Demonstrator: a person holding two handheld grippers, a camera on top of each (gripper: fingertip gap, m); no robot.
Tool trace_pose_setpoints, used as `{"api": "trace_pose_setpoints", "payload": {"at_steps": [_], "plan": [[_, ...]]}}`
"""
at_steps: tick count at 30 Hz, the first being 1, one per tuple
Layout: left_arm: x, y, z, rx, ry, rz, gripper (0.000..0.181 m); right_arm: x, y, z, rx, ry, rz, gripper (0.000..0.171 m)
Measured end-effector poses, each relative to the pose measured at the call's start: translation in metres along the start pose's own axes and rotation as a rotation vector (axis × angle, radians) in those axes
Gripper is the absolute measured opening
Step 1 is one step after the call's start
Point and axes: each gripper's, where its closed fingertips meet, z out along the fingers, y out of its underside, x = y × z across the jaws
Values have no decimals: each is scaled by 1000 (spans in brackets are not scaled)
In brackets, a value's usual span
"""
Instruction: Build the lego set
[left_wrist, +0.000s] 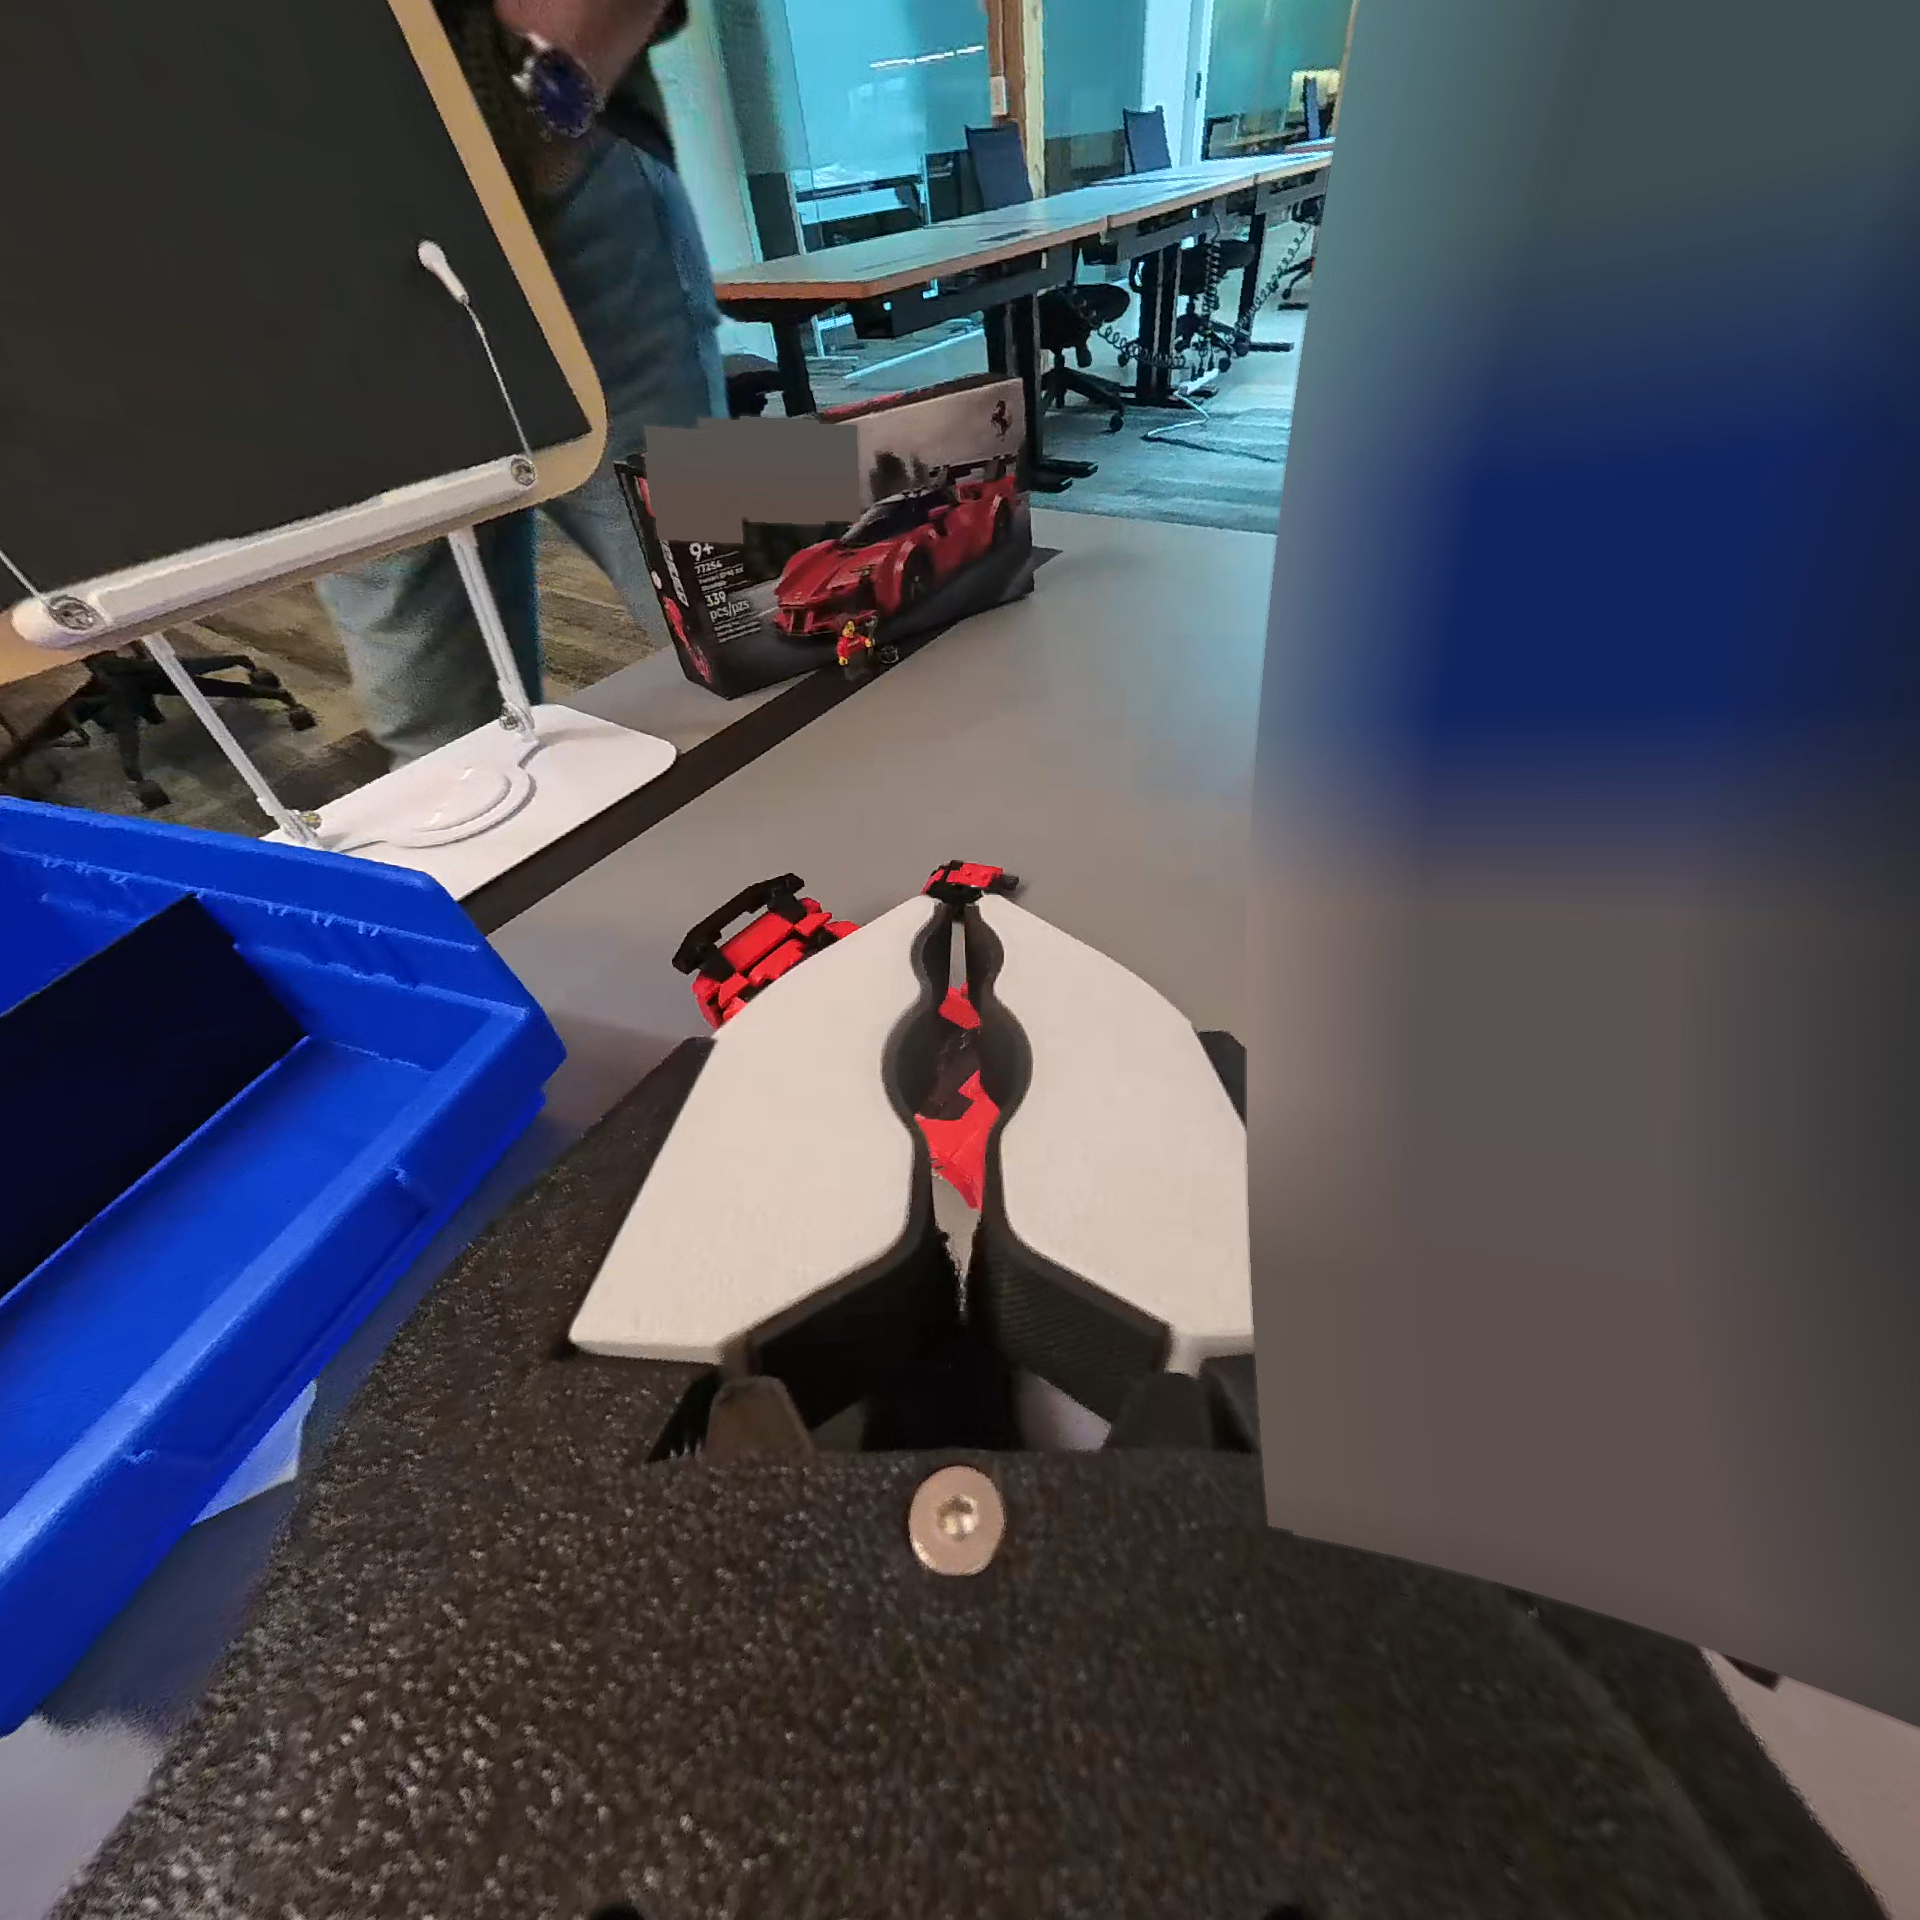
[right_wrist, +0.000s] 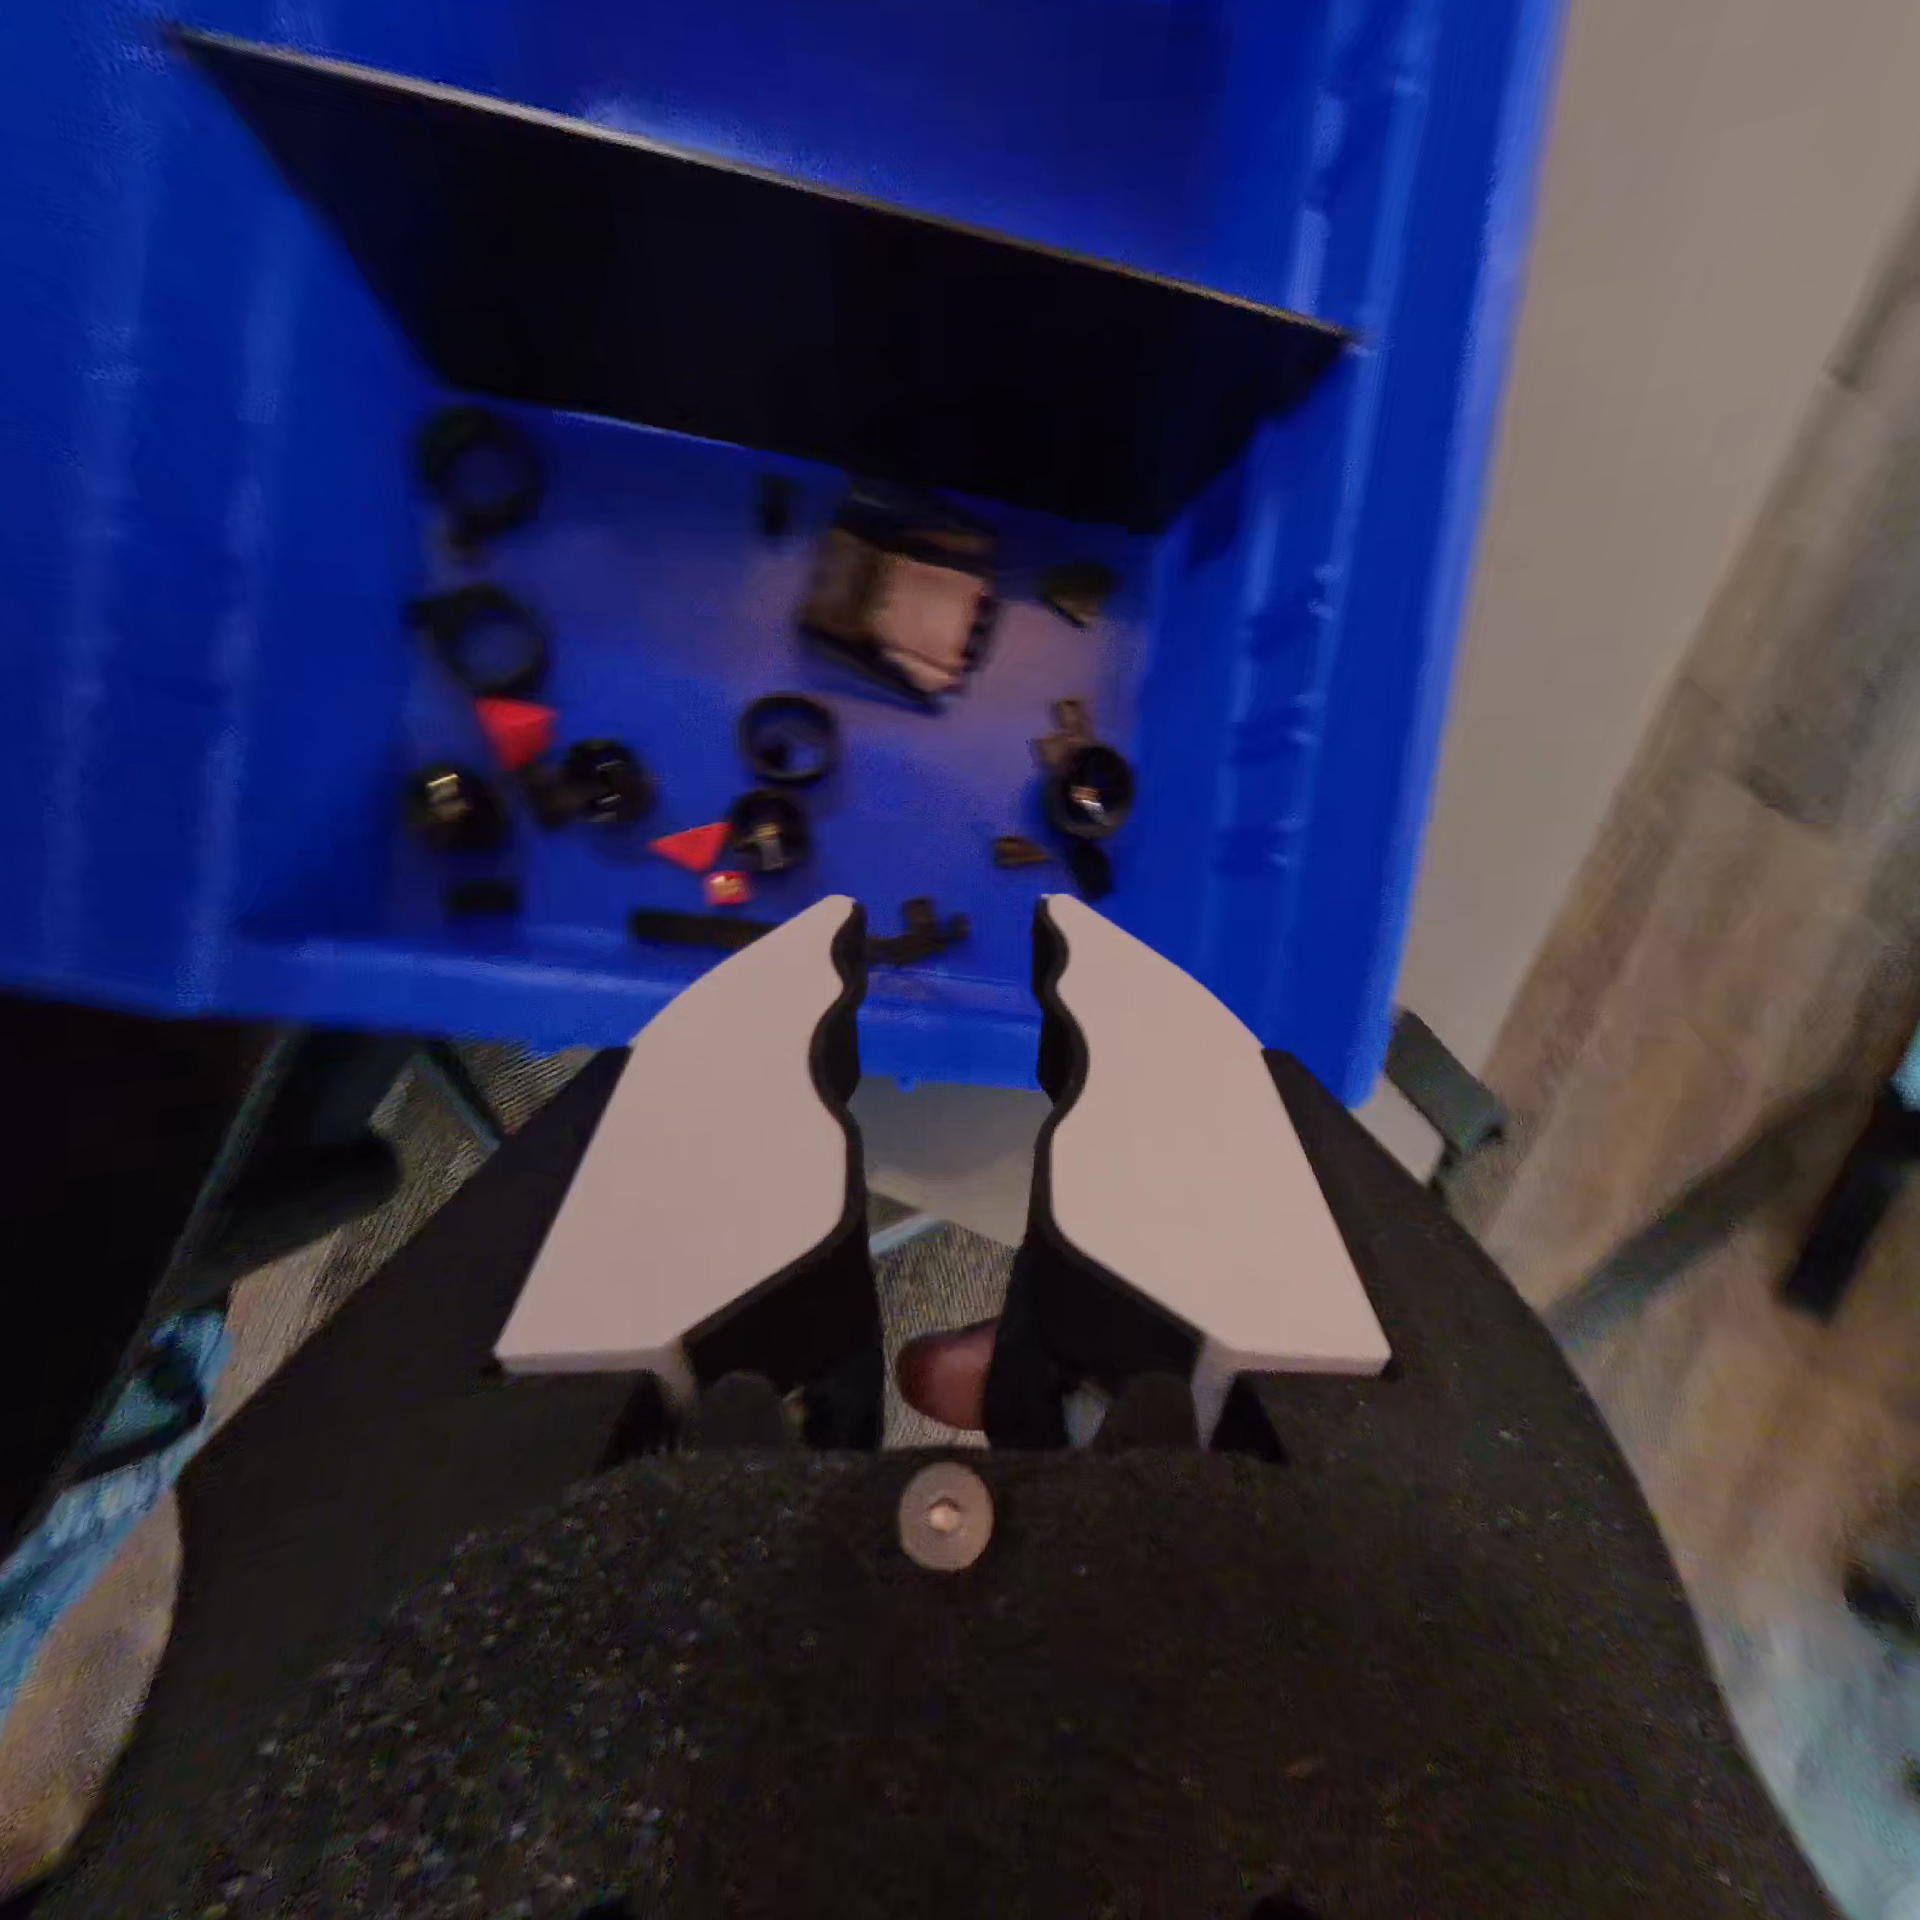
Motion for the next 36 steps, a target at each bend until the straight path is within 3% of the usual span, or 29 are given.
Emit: {"api": "trace_pose_setpoints", "payload": {"at_steps": [2,8,13,16,18,19,21,23,27,36], "plan": [[0,3,4,-3,11,-12,2,14,7,14,-109,109,72,27],[-6,14,2,-21,15,-21,2,0,12,48,-343,-64,139,79],[-17,23,-7,-6,4,-57,2,-7,13,61,-444,-159,162,90],[-22,29,-13,-2,-7,-64,2,-1,15,70,-435,-109,188,79],[-22,32,-16,-1,-1,-73,2,-10,9,68,-396,-162,198,38],[-23,33,-17,-3,4,-76,2,-21,6,65,-374,-228,194,29],[-24,36,-20,-5,1,-77,2,-20,4,60,-358,-199,211,30],[-26,37,-22,4,1,-81,2,-5,7,53,-356,-96,243,54],[-25,39,-24,13,17,-85,2,-1,10,57,-353,-89,232,91],[-22,40,-33,2,26,-63,2,-15,27,75,-475,-230,126,143]]}}
